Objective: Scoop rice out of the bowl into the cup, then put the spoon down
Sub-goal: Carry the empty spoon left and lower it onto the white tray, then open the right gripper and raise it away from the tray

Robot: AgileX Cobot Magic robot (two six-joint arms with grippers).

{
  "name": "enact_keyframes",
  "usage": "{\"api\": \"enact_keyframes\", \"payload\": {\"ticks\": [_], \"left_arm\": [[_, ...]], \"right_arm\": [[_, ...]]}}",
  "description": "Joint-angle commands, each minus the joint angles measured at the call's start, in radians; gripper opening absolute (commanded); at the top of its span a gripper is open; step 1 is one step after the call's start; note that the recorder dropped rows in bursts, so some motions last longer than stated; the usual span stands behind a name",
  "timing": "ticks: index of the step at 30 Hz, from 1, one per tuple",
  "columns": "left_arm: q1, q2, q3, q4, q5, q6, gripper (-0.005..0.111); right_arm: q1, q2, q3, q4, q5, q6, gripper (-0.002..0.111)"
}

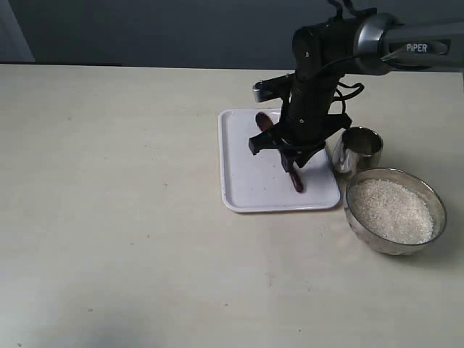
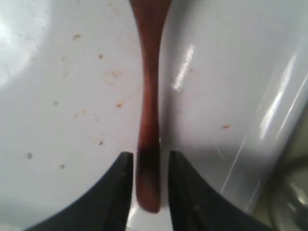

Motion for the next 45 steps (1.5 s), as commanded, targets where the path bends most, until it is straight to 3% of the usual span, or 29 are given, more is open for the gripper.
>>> {"api": "enact_keyframes", "payload": {"ticks": [1, 8, 10, 13, 16, 21, 25, 29, 33, 42, 45], "left_arm": [[0.000, -0.005, -0.003, -0.003, -0.008, -0.005, 0.000], [0.000, -0.005, -0.003, -0.003, -0.008, -0.005, 0.000], [0.000, -0.005, -0.003, -0.003, -0.008, -0.005, 0.000], [0.000, -0.005, -0.003, -0.003, -0.008, -0.005, 0.000], [0.000, -0.005, -0.003, -0.003, -0.008, -0.005, 0.000], [0.000, -0.005, -0.003, -0.003, -0.008, -0.005, 0.000], [0.000, -0.005, -0.003, -0.003, -0.008, -0.005, 0.000], [0.000, -0.005, -0.003, -0.003, -0.008, -0.005, 0.000], [0.000, -0.005, -0.003, -0.003, -0.008, -0.005, 0.000], [0.000, -0.005, -0.003, -0.003, -0.008, -0.005, 0.000], [0.000, -0.005, -0.003, -0.003, -0.008, -0.005, 0.000]], "right_arm": [[-0.006, -0.003, -0.007, 0.011, -0.002, -0.007, 0.027], [-0.006, -0.009, -0.010, 0.006, 0.001, -0.003, 0.032], [-0.006, -0.025, -0.018, 0.000, 0.006, -0.003, 0.026], [-0.006, -0.135, -0.018, -0.025, 0.005, -0.003, 0.000], [-0.006, -0.296, -0.007, -0.029, -0.022, -0.005, -0.001], [-0.003, -0.740, 0.233, -0.045, -0.193, 0.026, -0.001], [-0.003, -1.123, 0.553, -0.204, -0.307, 0.164, -0.001], [-0.003, -1.350, 0.737, -0.204, -0.311, 0.193, -0.001], [-0.003, -1.425, 0.772, -0.193, -0.157, 0.197, -0.001], [-0.006, -1.438, 0.772, -0.196, -0.163, 0.197, -0.001], [-0.081, -1.471, 0.772, -0.208, -0.195, 0.153, -0.001]]}}
